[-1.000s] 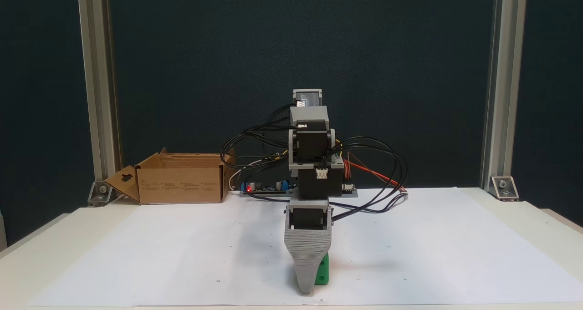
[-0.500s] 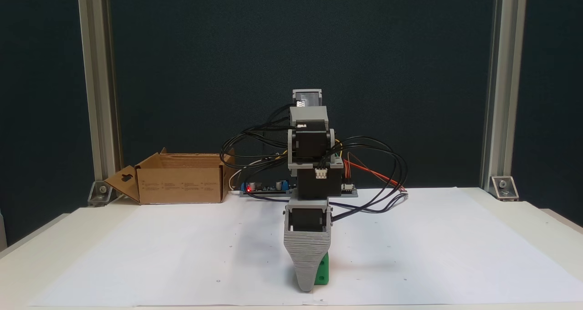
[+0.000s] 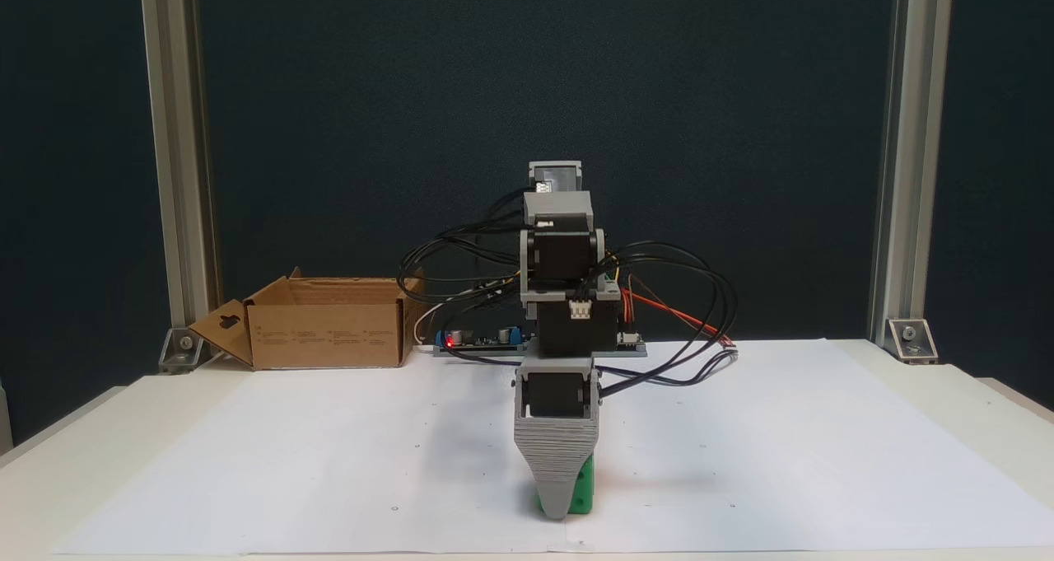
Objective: Grasp a green dice and put it in the bin.
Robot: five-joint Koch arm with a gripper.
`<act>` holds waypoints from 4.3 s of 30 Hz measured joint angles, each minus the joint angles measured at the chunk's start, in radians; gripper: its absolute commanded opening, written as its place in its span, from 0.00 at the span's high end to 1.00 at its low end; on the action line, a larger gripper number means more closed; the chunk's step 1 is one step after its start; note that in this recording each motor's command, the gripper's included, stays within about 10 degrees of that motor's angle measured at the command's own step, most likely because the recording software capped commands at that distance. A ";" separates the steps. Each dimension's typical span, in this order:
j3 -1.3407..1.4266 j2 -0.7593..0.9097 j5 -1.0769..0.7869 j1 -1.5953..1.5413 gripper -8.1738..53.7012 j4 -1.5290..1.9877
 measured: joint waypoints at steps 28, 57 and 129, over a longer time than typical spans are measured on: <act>0.094 0.345 0.014 0.018 0.68 0.138; 0.799 1.023 -0.370 1.088 0.68 -0.221; 0.638 1.055 -0.074 0.561 0.14 -0.420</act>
